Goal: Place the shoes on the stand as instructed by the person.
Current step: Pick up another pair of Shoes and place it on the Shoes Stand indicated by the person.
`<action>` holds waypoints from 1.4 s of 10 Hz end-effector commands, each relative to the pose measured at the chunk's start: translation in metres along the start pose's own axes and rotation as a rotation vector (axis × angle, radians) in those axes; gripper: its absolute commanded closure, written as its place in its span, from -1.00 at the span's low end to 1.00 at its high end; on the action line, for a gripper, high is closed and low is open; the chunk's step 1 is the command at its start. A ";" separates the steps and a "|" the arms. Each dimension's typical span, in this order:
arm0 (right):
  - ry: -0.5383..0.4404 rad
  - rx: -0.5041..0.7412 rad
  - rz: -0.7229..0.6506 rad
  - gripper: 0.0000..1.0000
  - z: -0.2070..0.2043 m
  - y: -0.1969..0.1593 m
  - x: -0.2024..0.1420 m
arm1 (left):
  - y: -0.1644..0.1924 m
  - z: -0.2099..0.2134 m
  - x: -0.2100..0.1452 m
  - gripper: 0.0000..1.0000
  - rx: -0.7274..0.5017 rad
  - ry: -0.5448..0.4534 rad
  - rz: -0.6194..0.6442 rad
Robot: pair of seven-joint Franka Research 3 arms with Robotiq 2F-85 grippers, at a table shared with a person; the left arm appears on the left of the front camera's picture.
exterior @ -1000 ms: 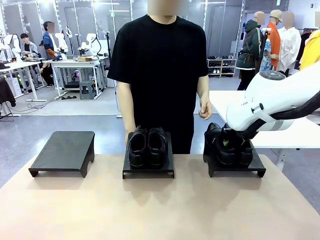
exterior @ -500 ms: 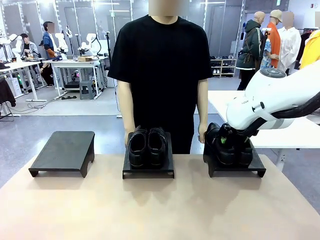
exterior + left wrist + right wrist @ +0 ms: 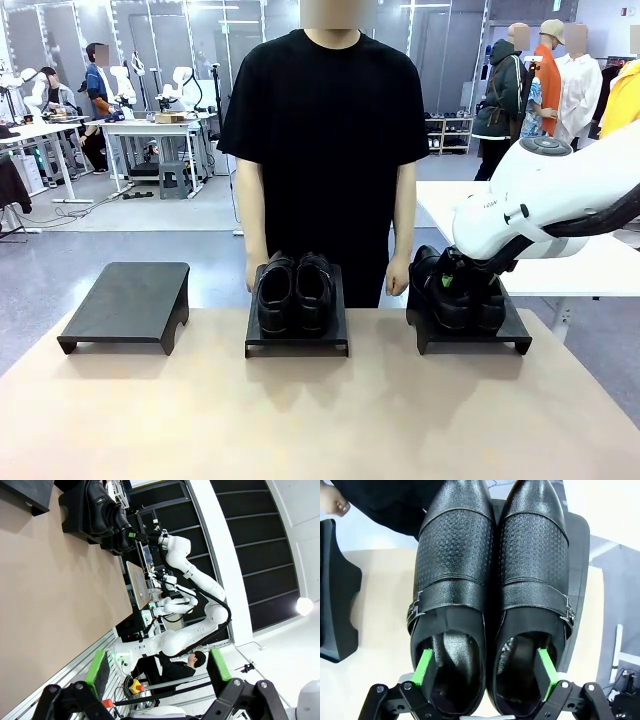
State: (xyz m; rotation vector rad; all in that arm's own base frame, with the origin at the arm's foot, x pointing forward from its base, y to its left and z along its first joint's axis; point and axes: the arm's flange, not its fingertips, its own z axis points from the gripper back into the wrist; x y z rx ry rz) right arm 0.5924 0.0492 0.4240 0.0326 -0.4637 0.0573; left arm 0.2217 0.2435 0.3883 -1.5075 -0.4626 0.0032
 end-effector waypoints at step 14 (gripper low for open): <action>0.073 0.607 -0.120 -0.97 0.184 -0.136 -0.141 | -0.002 0.000 0.002 -1.00 -0.004 -0.009 -0.007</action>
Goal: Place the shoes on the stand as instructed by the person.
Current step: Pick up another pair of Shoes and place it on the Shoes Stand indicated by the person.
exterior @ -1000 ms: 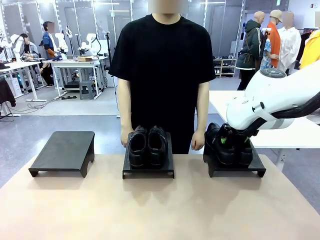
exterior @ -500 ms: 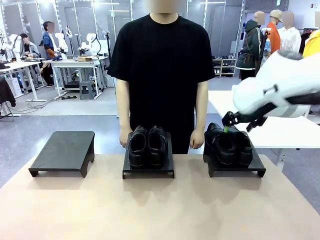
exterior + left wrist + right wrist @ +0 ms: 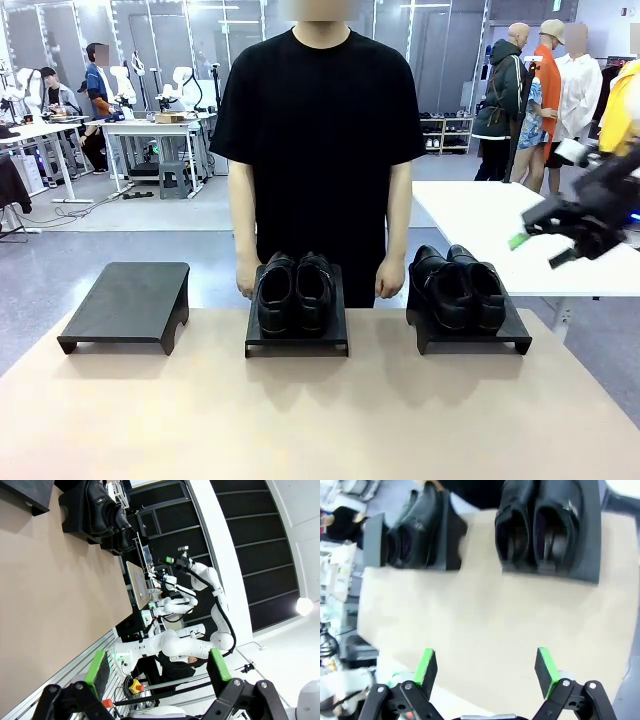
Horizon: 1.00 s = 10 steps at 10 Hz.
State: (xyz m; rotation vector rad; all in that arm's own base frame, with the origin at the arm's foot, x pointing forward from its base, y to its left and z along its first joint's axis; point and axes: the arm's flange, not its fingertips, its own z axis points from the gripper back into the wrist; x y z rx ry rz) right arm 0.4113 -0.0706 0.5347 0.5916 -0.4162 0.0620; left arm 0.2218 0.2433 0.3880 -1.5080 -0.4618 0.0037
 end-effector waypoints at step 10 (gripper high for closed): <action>-0.061 0.632 -0.230 -0.97 0.024 -0.213 -0.223 | -0.002 0.000 0.002 -1.00 -0.004 -0.009 -0.008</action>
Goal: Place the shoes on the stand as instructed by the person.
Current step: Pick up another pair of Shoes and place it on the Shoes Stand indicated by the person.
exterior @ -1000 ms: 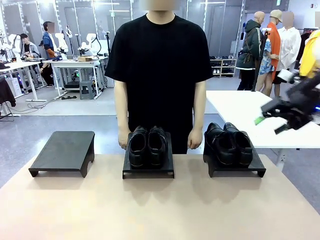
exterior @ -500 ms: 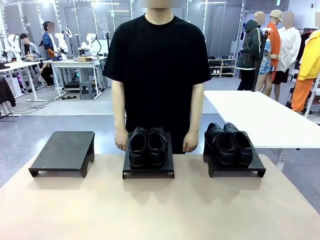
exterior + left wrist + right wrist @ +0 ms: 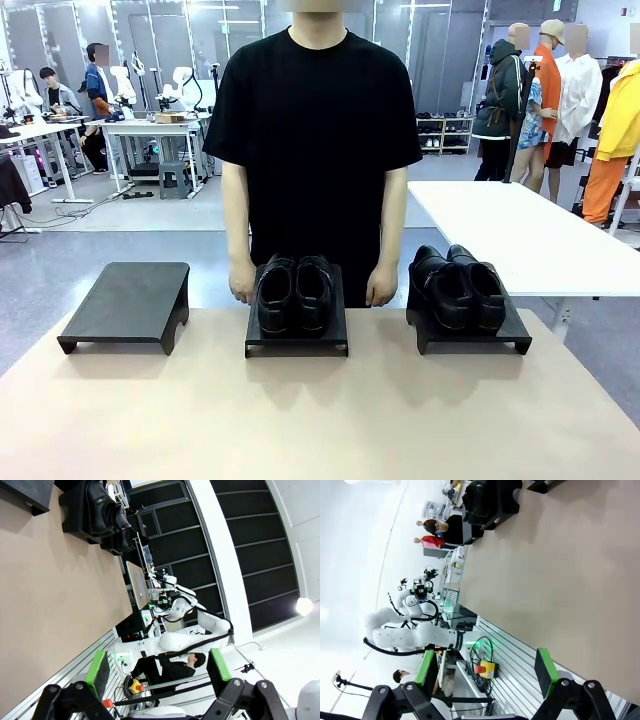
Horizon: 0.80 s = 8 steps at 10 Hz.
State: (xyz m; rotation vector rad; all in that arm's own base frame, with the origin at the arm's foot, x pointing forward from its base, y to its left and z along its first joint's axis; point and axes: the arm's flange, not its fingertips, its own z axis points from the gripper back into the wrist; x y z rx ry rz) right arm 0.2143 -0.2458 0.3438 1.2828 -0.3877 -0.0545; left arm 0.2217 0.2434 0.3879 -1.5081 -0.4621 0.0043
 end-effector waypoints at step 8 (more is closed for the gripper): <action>0.001 -0.006 0.030 -0.97 0.004 0.010 -0.005 | -0.002 0.000 0.002 -1.00 -0.004 -0.009 -0.008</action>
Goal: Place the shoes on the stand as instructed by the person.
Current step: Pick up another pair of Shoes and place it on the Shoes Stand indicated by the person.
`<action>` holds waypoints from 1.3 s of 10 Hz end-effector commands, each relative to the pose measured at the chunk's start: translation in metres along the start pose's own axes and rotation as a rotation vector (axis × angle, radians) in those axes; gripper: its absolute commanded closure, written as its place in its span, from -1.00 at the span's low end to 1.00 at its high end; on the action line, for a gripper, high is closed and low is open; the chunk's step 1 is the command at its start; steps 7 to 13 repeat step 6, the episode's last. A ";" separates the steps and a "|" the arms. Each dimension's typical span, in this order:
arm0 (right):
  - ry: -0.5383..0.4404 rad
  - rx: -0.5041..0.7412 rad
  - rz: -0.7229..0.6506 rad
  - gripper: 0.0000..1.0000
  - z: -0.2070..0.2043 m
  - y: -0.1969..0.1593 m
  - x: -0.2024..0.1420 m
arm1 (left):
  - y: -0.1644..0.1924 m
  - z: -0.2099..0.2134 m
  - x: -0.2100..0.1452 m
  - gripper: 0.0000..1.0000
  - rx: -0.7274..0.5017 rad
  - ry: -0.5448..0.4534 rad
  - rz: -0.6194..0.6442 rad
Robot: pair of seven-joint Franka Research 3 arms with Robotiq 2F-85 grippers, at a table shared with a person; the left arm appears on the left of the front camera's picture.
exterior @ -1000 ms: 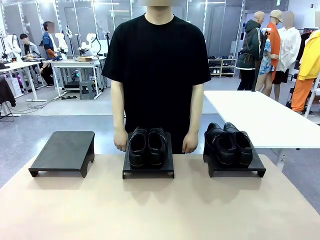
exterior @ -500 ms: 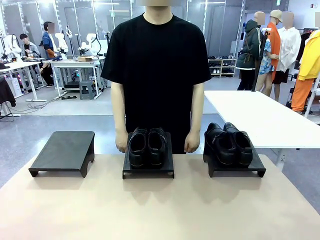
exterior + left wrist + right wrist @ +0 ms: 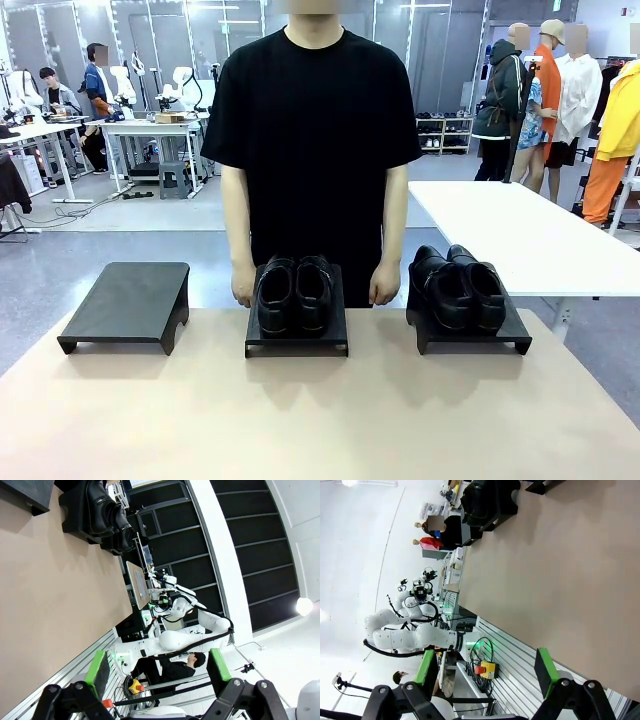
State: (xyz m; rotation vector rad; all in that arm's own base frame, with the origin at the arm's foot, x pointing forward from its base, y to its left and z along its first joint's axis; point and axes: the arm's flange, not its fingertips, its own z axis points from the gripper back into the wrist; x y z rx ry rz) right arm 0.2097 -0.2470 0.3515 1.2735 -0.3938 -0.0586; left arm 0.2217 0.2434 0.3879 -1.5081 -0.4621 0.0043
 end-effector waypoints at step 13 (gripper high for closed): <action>0.007 0.003 0.028 -0.97 0.000 0.002 -0.003 | -0.002 0.000 0.002 -1.00 -0.004 -0.009 -0.008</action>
